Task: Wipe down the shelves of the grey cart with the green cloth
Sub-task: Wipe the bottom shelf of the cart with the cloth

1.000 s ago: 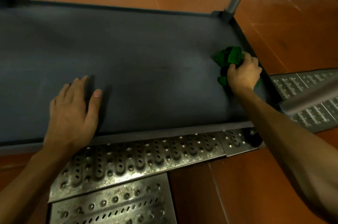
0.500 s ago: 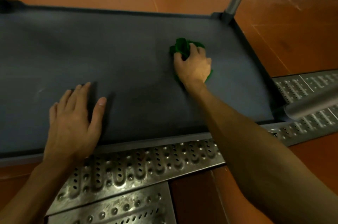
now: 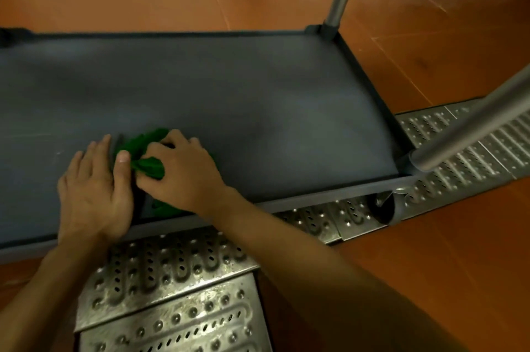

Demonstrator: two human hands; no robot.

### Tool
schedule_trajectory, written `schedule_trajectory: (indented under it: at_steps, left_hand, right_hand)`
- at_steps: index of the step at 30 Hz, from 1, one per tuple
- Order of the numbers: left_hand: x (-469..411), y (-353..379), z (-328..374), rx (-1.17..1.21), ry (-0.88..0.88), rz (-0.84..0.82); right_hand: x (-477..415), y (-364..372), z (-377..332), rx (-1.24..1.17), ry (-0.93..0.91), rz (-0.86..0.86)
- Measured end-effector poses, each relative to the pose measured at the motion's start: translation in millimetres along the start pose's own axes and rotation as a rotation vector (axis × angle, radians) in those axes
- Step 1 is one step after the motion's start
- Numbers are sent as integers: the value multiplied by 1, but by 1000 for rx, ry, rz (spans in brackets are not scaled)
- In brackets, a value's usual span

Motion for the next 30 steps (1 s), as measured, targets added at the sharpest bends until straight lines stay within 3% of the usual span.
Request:
schedule_trajectory:
  at_steps: [3, 7, 15, 20, 26, 30]
  left_hand:
    - [-1, 1, -2, -19, -5, 15]
    - [-3, 1, -9, -60, -56, 13]
    - [-3, 4, -7, -100, 17, -126]
    - [-1, 5, 3, -115, 214, -230]
    - [2, 5, 11, -99, 215, -257]
    - [3, 7, 15, -112, 202, -280]
  right_hand:
    - [19, -20, 24, -88, -47, -85]
    - [46, -53, 77, -159, 96, -77]
    - [70, -131, 197, 84, 402, 225]
    - [32, -138, 228, 180, 541, 376]
    - [-42, -115, 235, 135, 731, 539]
    - [-87, -101, 227, 68, 822, 546]
Point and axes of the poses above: each hand's wrist, its own x-axis away from the middle knuckle, its own y-axis out of the palm, z = x × y, the point moved 2 cm from there along -x, towards the middle knuckle, and after that the axes turned 7 degrees about x, right-handed, at the moved point
